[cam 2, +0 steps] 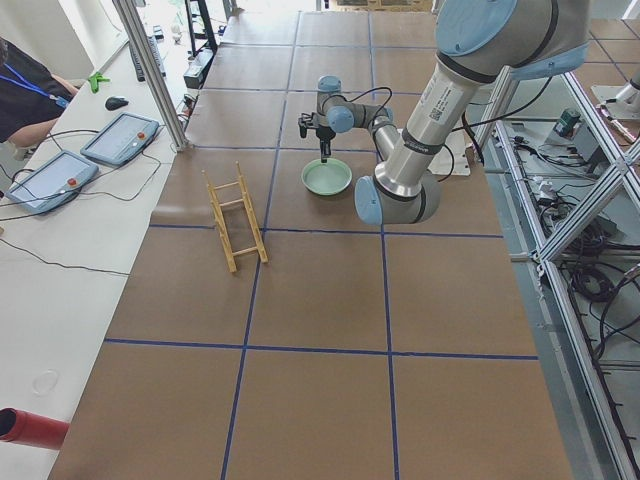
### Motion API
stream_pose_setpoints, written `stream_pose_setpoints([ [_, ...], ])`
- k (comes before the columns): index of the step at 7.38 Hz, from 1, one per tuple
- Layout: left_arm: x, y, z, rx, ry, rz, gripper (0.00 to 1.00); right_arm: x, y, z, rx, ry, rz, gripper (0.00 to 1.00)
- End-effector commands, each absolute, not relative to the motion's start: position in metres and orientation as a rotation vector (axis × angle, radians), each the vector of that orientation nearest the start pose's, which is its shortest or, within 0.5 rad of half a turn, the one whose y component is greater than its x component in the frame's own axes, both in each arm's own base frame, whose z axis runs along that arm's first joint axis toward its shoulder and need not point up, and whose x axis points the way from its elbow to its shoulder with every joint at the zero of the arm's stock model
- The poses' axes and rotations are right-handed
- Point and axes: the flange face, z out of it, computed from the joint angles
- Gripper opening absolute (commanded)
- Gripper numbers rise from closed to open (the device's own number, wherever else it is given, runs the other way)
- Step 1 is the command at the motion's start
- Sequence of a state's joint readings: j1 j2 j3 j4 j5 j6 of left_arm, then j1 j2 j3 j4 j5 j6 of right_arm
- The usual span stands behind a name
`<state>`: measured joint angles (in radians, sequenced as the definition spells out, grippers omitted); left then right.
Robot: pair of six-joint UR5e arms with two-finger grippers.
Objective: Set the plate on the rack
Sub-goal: 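Close the left gripper on the plate's rim nearest the robot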
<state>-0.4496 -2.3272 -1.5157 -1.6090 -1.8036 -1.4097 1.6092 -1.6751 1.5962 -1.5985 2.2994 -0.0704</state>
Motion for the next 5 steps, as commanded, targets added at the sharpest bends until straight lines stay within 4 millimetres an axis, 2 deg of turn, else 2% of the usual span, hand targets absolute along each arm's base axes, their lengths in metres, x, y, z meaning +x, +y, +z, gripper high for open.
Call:
stream_pose_setpoints([
  [1, 0.600, -0.413, 0.213, 0.012, 0.771, -0.190, 0.00, 0.084, -0.435, 0.700, -0.062, -0.732, 0.009, 1.00],
  [2, 0.584, -0.408, 0.199, 0.006, 0.742, -0.197, 0.00, 0.084, -0.435, 0.700, -0.062, -0.732, 0.009, 1.00],
  [5, 0.514, -0.393, 0.156, 0.056, 0.634, -0.184, 0.00, 0.084, -0.435, 0.700, -0.062, -0.732, 0.009, 1.00],
])
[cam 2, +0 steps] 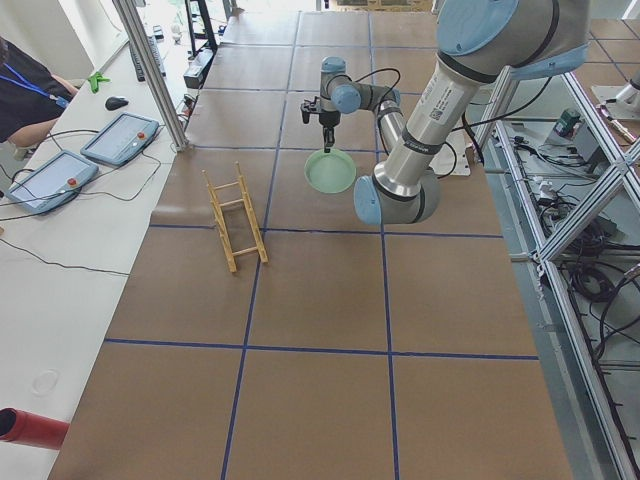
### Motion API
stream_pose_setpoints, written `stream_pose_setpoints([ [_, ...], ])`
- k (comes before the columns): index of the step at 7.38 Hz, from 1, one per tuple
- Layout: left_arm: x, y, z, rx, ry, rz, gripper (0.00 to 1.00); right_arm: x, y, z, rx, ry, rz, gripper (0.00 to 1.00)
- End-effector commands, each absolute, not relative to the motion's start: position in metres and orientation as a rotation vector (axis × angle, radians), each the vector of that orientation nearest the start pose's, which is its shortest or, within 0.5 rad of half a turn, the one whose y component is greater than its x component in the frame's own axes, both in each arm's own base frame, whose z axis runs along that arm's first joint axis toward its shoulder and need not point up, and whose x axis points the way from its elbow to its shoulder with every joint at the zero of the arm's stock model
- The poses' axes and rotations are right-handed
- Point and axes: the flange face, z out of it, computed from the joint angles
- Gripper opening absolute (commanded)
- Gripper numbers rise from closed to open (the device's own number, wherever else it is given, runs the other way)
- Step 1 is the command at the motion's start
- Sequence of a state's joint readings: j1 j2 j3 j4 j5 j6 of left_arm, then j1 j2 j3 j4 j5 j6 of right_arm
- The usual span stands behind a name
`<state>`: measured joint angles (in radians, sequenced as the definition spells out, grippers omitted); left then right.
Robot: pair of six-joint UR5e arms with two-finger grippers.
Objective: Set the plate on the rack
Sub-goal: 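Lift the plate with the left gripper and carry it above the wooden rack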
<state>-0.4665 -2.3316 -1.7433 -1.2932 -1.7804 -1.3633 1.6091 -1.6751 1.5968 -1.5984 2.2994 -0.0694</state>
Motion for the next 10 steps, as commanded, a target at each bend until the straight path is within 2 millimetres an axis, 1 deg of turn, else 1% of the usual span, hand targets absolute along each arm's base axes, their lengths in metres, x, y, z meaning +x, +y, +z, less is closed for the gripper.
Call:
stream_pose_setpoints([
  [1, 0.495, -0.395, 0.148, 0.063, 0.621, -0.203, 0.00, 0.084, -0.435, 0.700, -0.062, -0.732, 0.009, 1.00],
  [2, 0.461, -0.416, 0.134, 0.081, 0.618, -0.256, 0.00, 0.084, -0.435, 0.700, -0.062, -0.732, 0.009, 1.00],
  [3, 0.410, -0.447, 0.117, 0.131, 0.645, -0.302, 0.00, 0.084, -0.435, 0.700, -0.062, -0.732, 0.009, 1.00],
  [4, 0.353, -0.467, 0.102, 0.175, 0.700, -0.325, 0.00, 0.084, -0.435, 0.700, -0.062, -0.732, 0.009, 1.00],
  [5, 0.314, -0.484, 0.093, 0.170, 0.748, -0.330, 0.00, 0.084, -0.435, 0.700, -0.063, -0.732, 0.010, 1.00],
  [6, 0.280, -0.495, 0.084, 0.190, 0.811, -0.311, 0.00, 0.084, -0.435, 0.701, -0.063, -0.732, 0.010, 1.00],
  [7, 0.238, -0.510, 0.076, 0.223, 0.895, -0.332, 0.00, 0.084, -0.435, 0.701, -0.065, -0.732, 0.010, 1.00],
  [8, 0.190, -0.526, 0.087, 0.231, 0.987, -0.332, 0.00, 0.084, -0.435, 0.700, -0.061, -0.732, 0.008, 1.00],
  [9, 0.155, -0.530, 0.106, 0.229, 1.101, -0.289, 0.00, 0.084, -0.435, 0.701, -0.063, -0.732, 0.010, 1.00],
  [10, 0.131, -0.530, 0.137, 0.233, 1.201, -0.235, 0.00, 0.084, -0.435, 0.700, -0.062, -0.732, 0.009, 1.00],
])
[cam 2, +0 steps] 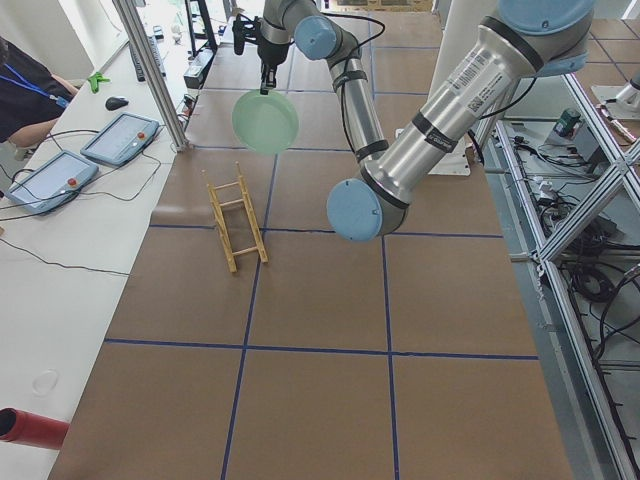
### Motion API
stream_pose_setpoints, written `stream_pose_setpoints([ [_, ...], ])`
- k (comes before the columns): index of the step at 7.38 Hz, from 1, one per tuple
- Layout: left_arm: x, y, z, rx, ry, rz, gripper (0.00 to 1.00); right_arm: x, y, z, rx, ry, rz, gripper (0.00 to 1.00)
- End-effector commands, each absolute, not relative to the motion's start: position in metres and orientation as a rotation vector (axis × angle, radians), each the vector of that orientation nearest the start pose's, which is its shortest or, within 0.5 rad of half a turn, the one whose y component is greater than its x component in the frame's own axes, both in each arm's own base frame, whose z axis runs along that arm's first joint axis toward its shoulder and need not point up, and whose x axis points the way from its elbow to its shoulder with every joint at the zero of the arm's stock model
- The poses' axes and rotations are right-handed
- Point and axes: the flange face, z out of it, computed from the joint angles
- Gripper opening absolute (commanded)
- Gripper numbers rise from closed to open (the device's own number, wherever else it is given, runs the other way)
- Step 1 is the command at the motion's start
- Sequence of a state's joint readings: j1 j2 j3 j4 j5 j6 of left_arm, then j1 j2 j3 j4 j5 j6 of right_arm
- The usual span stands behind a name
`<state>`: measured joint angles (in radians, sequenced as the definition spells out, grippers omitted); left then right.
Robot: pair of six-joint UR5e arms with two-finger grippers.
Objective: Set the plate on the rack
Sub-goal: 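Lift the plate with the left gripper and carry it above the wooden rack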
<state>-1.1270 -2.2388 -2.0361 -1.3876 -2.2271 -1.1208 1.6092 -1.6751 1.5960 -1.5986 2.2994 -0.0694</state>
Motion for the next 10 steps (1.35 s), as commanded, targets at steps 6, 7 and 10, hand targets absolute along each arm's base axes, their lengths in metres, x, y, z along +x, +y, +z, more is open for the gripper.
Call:
stream_pose_setpoints([
  [6, 0.107, -0.584, 0.216, 0.203, 1.475, -0.258, 0.00, 0.084, -0.435, 0.701, -0.063, -0.732, 0.008, 1.00],
  [7, 0.106, -0.584, 0.232, 0.193, 1.524, -0.293, 0.00, 0.084, -0.435, 0.701, -0.065, -0.732, 0.010, 1.00],
  [10, 0.095, -0.570, 0.266, 0.209, 1.710, -0.465, 0.00, 0.084, -0.435, 0.701, -0.065, -0.732, 0.010, 1.00],
])
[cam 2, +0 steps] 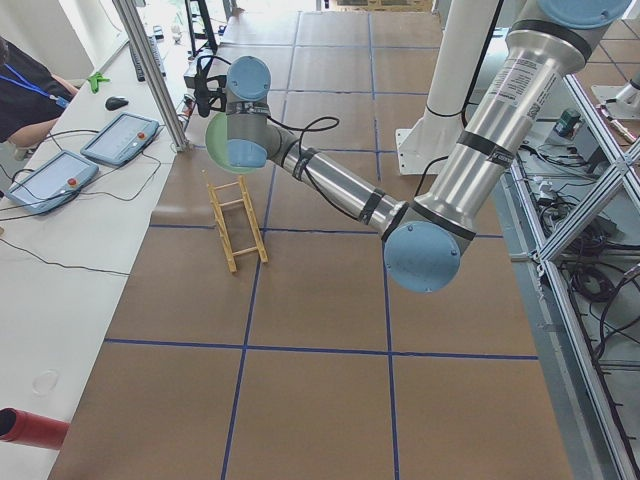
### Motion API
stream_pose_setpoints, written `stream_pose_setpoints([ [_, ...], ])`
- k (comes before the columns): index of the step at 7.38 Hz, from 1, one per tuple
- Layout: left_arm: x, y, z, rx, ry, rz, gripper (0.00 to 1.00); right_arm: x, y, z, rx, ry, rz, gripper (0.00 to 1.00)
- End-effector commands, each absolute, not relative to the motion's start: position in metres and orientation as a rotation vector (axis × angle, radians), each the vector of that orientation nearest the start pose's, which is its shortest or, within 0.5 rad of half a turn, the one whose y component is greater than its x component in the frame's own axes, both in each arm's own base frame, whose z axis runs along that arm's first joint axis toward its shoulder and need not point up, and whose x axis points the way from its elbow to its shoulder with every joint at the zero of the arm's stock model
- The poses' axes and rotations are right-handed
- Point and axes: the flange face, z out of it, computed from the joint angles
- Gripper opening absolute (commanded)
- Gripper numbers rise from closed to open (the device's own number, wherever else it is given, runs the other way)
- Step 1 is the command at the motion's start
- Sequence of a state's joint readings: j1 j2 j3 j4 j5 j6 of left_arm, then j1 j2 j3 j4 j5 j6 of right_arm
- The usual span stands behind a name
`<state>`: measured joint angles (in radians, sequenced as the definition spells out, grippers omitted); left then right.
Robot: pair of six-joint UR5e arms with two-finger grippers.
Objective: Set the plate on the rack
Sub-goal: 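Lift the plate with the left gripper and carry it above the wooden rack, then tilt the plate upright and lower it between the rack's pegs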
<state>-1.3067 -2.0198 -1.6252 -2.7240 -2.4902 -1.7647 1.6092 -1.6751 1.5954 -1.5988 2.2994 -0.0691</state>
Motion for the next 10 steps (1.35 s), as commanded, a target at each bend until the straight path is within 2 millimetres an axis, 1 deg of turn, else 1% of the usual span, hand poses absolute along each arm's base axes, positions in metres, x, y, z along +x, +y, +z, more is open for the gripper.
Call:
stream_pose_setpoints([
  [1, 0.095, -0.572, 0.277, 0.209, 1.777, -0.509, 0.00, 0.084, -0.435, 0.701, -0.065, -0.732, 0.010, 1.00],
  [2, 0.096, -0.574, 0.287, 0.201, 1.819, -0.529, 0.00, 0.084, -0.435, 0.701, -0.063, -0.732, 0.010, 1.00],
  [3, 0.097, -0.573, 0.292, 0.218, 1.845, -0.517, 0.00, 0.084, -0.435, 0.701, -0.063, -0.732, 0.008, 1.00],
  [4, 0.110, -0.571, 0.295, 0.261, 1.903, -0.522, 0.00, 0.084, -0.435, 0.701, -0.064, -0.732, 0.009, 1.00],
  [5, 0.128, -0.568, 0.311, 0.306, 1.967, -0.511, 0.00, 0.084, -0.435, 0.701, -0.063, -0.732, 0.010, 1.00],
  [6, 0.141, -0.570, 0.324, 0.334, 2.001, -0.515, 0.00, 0.084, -0.435, 0.701, -0.063, -0.732, 0.010, 1.00],
  [7, 0.147, -0.573, 0.327, 0.369, 2.011, -0.542, 0.00, 0.084, -0.435, 0.701, -0.064, -0.732, 0.009, 1.00],
  [8, 0.154, -0.578, 0.337, 0.368, 1.998, -0.564, 0.00, 0.084, -0.435, 0.701, -0.063, -0.732, 0.008, 1.00],
  [9, 0.167, -0.581, 0.337, 0.386, 2.002, -0.581, 0.00, 0.084, -0.435, 0.701, -0.063, -0.732, 0.010, 1.00],
  [10, 0.177, -0.585, 0.341, 0.405, 1.991, -0.586, 0.00, 0.084, -0.435, 0.701, -0.063, -0.732, 0.008, 1.00],
])
